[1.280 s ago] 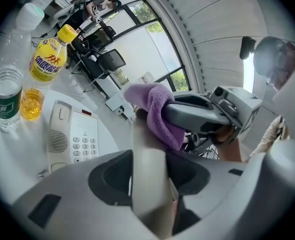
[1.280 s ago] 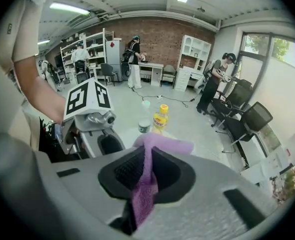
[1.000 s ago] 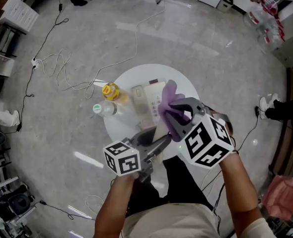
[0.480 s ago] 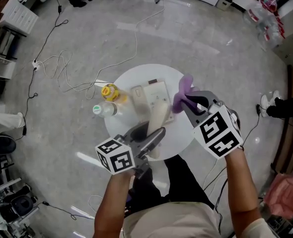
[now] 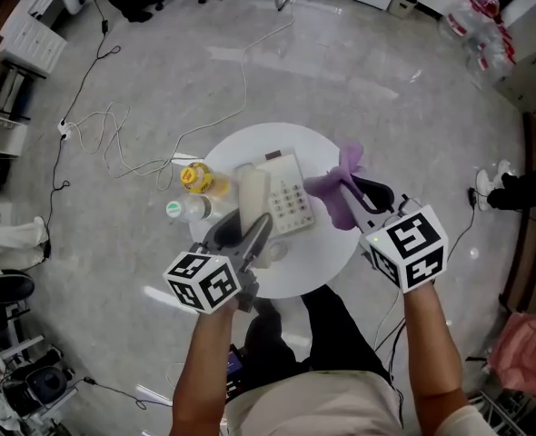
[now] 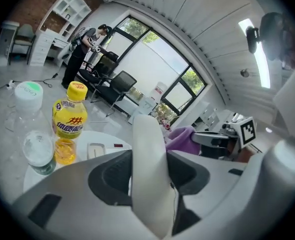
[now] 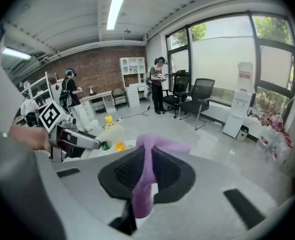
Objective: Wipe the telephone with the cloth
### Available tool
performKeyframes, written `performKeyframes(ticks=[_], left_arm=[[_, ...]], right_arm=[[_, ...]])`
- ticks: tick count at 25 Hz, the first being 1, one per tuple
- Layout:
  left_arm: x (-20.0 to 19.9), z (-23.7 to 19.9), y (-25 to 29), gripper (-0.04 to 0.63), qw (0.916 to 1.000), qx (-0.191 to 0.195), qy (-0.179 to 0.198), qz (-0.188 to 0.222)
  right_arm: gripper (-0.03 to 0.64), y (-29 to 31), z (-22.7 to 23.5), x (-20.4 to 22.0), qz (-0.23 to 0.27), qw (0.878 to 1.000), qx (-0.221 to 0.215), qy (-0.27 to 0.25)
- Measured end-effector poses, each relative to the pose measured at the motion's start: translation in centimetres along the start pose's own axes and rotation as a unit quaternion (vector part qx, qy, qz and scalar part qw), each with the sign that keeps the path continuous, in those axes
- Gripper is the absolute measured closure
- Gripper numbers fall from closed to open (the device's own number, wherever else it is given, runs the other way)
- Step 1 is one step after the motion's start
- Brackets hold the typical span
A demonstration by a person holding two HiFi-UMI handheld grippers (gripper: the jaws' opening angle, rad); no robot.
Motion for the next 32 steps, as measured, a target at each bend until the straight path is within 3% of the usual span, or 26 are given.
performKeyframes(ticks=[7,15,32], left_arm=[[1.7,-2.6,2.0,0.39,0.9954,-0.089,0.03,-0.02],[3.7,-5.1,4.4,0.39,0.9835,-0.175,0.031,-0.03],[5.6,-7.9,7.4,0.39,0.9633,-0.268,0.014,-0.011]], right_arm=[[0.584,0.0,2.2,2.8,0.019,0.998,0.041,0.05],[0.584,1.5,3.5,6.8,-0.008,0.996,0.061,0.066],[0.584,5.7,2.8,13.4,-0.076,0.993,0.037,0.081]])
Point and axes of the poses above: the fingertips, and each gripper's own axes: y forward along the fingers, z to its right, x out of its underside, the point moved 6 cm from there along -y, backward along the fingers
